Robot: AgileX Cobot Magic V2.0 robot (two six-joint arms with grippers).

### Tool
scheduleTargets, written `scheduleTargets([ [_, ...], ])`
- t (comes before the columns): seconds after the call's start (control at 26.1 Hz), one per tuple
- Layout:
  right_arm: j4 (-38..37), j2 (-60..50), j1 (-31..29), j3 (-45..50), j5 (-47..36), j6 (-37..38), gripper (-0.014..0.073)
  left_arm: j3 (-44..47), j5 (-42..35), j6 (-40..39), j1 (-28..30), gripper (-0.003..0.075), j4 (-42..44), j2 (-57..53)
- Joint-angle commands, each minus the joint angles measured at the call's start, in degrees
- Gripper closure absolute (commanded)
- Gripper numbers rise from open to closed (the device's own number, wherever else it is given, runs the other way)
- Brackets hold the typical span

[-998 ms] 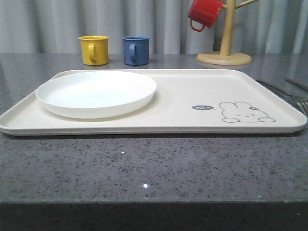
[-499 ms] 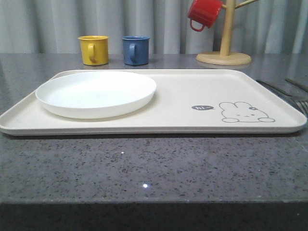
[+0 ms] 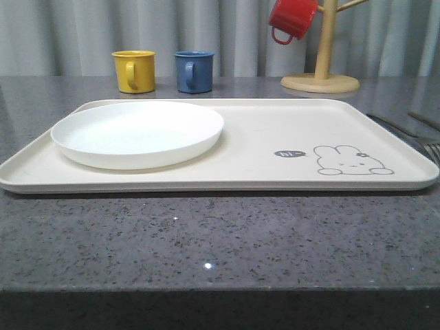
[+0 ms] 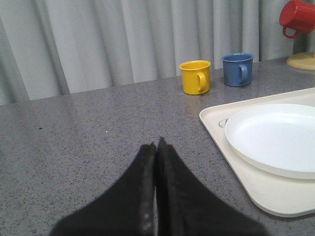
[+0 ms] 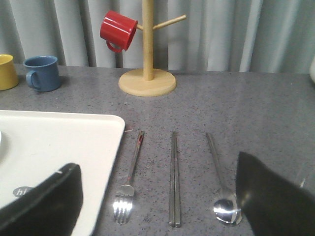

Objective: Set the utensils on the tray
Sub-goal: 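Open the left gripper and withdraw it from the plate, then grasp the steel fork beside the tray with the right gripper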

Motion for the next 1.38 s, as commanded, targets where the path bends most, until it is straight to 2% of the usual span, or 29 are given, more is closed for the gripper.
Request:
scheduleTargets([
  [0.0, -0.5, 3.9, -0.2, -3.1, -2.9, -0.4, -0.006, -1.4, -5.1, -0.7, 0.2, 0.0738, -0.3, 0.6],
  [0.15, -0.5, 14.5, -0.2, -8.3, 2.3, -0.4, -0.006, -1.4, -5.1, -0.7, 0.2, 0.0738, -0.3, 0.6],
  [0.38, -0.5, 32.2, -0.2, -19.5, 14.5, -0.4, -0.006, -1.4, -5.1, -0.7, 0.2, 0.0738, -0.3, 0.6],
  [0.69, 0.3, 50.7, -0.1, -31.3, 21.0, -0.4, -0.005, -1.4, -5.1, -0.7, 0.2, 0.0738, -0.3, 0.6],
  [1.04, 3.5, 60.5, -0.1, -37.5, 22.6, -0.4, 0.0224, -1.4, -5.1, -0.7, 0.2, 0.0738, -0.3, 0.6],
  [1.34, 4.0, 67.7, 3.5, -43.5, 25.3, -0.4, 0.0244, -1.4, -5.1, -0.7, 0.2, 0.0738, -0.3, 0.6],
])
